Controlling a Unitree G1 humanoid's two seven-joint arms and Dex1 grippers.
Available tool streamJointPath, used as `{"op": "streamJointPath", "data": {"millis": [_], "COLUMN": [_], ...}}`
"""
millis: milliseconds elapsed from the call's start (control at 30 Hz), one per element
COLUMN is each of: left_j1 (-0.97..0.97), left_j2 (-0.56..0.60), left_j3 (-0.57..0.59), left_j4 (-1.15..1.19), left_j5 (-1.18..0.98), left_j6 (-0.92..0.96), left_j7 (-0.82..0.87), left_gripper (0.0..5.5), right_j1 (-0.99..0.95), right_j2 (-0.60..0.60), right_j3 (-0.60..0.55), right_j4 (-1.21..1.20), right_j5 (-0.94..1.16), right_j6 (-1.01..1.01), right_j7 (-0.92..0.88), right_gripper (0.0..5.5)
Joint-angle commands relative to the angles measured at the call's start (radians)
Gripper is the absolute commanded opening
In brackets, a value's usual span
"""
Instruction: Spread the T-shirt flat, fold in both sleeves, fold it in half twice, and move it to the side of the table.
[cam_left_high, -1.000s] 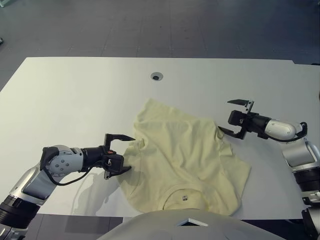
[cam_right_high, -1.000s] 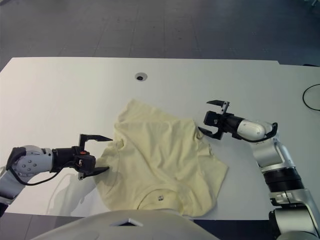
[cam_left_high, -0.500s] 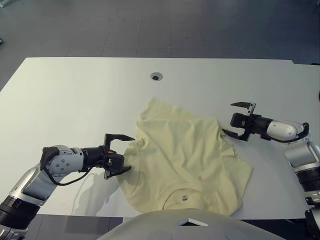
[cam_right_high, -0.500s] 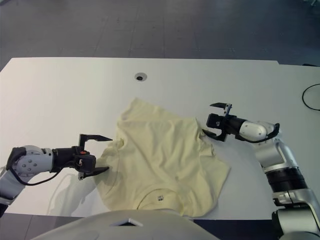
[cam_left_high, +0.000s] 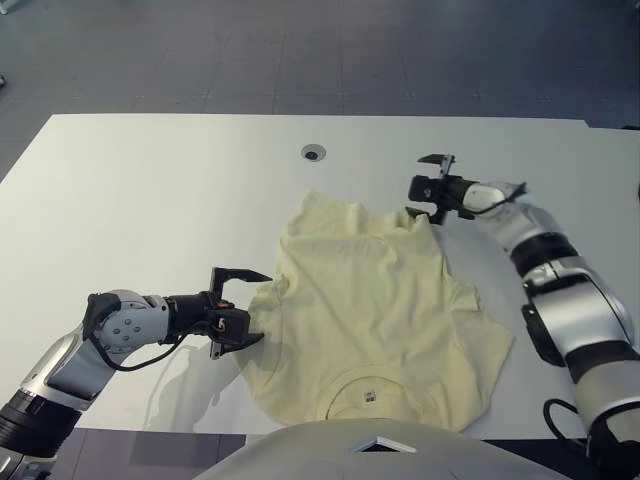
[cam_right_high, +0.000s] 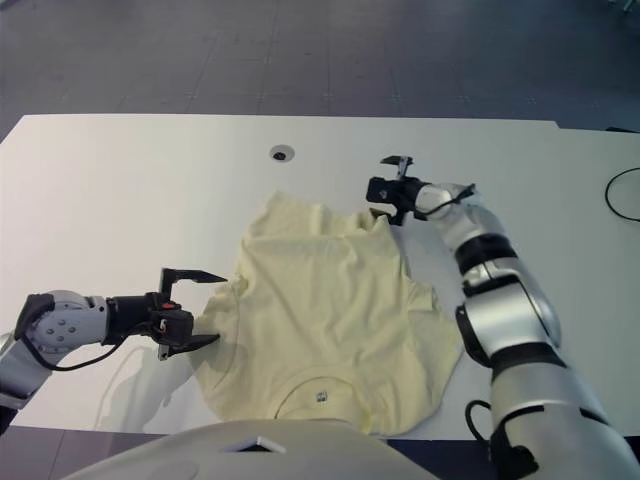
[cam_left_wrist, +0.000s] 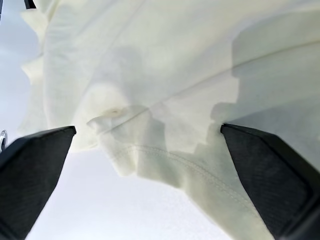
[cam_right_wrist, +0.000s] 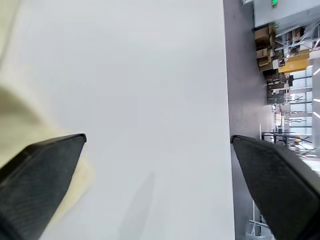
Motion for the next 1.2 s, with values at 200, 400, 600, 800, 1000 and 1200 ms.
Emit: {"op": "streamJointPath", "data": {"millis": [200, 400, 600, 800, 1000, 1200], "left_j1": [-0.028, -0.060, -0.072, -0.043, -0.030, -0.021], "left_j2": [0.006, -0.018, -0.036, -0.039, -0.036, -0.036], "left_j3": [-0.017, -0.005, 0.019, 0.022, 0.023, 0.023], "left_j4": [0.070, 0.068, 0.043, 0.025, 0.014, 0.011], "left_j5": [0.082, 0.063, 0.025, 0.031, 0.030, 0.032], "left_j6": [0.011, 0.012, 0.011, 0.018, 0.021, 0.023], "left_j7": [0.014, 0.039, 0.063, 0.060, 0.052, 0.051], "left_gripper": [5.40, 5.40, 5.40, 5.40, 5.40, 5.40], "right_j1": [-0.057, -0.078, -0.040, 0.093, 0.233, 0.273], "right_j2": [0.006, -0.037, -0.086, -0.137, -0.220, -0.206], "right_j3": [0.141, 0.103, -0.104, -0.218, -0.216, -0.170], "right_j4": [0.151, 0.151, 0.068, -0.113, -0.327, -0.367], "right_j5": [-0.169, -0.138, 0.112, 0.315, 0.327, 0.270], "right_j6": [0.064, 0.073, -0.073, -0.034, 0.083, 0.124], "right_j7": [-0.151, -0.230, -0.023, 0.310, 0.448, 0.434], "right_gripper": [5.38, 5.38, 5.38, 5.38, 5.38, 5.38]}}
